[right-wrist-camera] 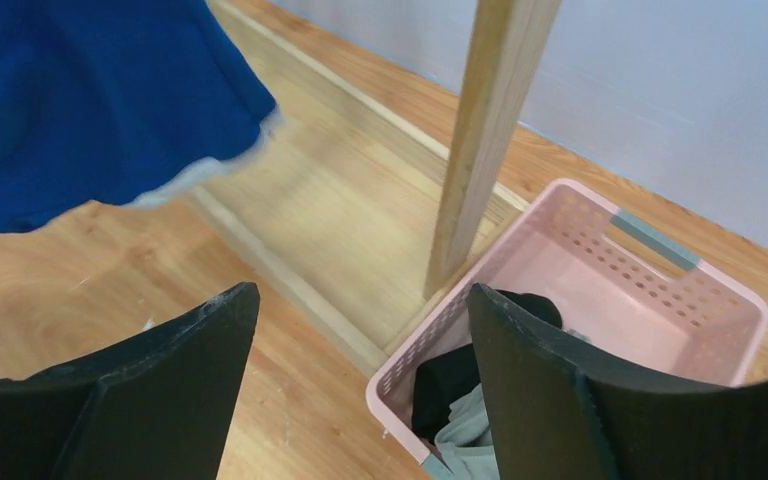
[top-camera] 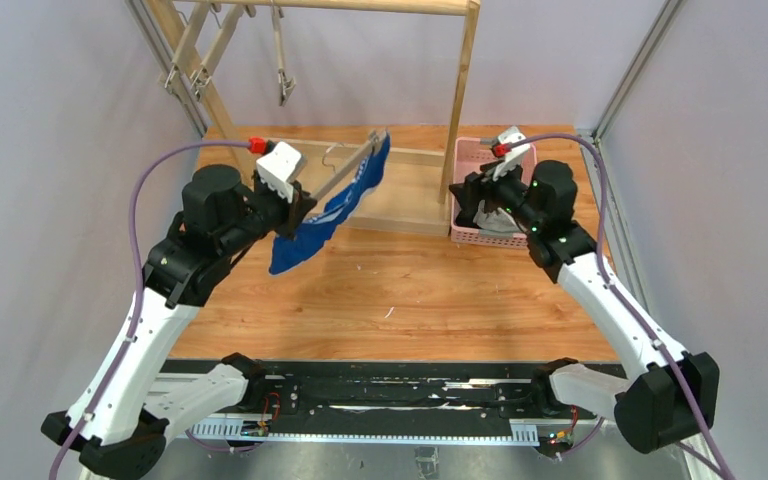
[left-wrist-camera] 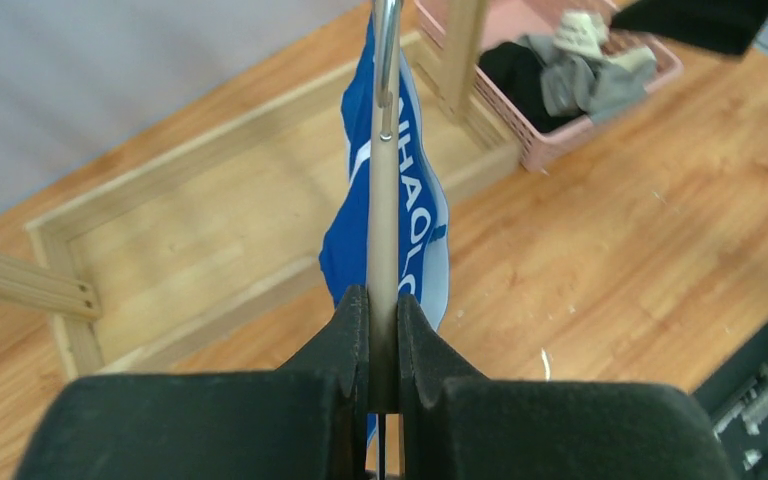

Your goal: Remove the underwear clipped to the hanger

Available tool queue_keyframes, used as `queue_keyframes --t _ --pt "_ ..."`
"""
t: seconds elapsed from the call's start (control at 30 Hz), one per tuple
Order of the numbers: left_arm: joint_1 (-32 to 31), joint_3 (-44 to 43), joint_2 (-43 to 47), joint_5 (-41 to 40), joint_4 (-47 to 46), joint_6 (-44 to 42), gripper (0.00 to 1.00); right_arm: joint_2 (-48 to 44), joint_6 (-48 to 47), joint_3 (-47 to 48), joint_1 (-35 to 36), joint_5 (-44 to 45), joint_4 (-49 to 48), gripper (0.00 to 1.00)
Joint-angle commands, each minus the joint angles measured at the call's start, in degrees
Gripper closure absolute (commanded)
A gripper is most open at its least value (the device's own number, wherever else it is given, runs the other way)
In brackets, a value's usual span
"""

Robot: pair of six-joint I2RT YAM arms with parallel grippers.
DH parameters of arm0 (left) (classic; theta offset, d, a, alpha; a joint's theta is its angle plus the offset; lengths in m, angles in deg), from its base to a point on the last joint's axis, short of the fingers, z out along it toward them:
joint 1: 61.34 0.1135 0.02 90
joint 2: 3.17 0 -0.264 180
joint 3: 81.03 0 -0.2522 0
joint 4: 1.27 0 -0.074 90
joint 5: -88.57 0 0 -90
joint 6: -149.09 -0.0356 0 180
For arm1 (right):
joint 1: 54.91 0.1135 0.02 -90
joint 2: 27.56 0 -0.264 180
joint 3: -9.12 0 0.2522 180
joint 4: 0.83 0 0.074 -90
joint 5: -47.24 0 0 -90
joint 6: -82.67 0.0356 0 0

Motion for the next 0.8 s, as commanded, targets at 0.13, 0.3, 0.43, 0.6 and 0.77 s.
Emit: queue_keyframes --t 0.13,0.3,0.43,0.6,0.77 --pt "-0.2 5.4 4.5 19.1 2.1 -5.2 1.0 -4.4 -2.9 -0.3 -7.3 -42.4 3.5 0.22" --pt "-0.2 7.4 4.3 25.6 0.6 -5.1 1.0 -3.0 -1.3 3.5 -7.3 -58.0 4.0 0.27" --pt "-0.2 8.0 3.9 30.8 -0.1 -4.9 1.0 -3.8 -1.5 5.2 -7.3 -61.0 5.6 0.28" --pt "-0.2 8.6 4.6 35.3 -0.4 -4.8 1.0 -6.3 -3.5 5.7 -7.3 -60.8 7.4 0.27" --pt "-0.2 9.1 5.5 38.0 -1.6 -3.7 1.0 -5.7 -3.5 6.4 -7.3 -61.3 7.9 0.27"
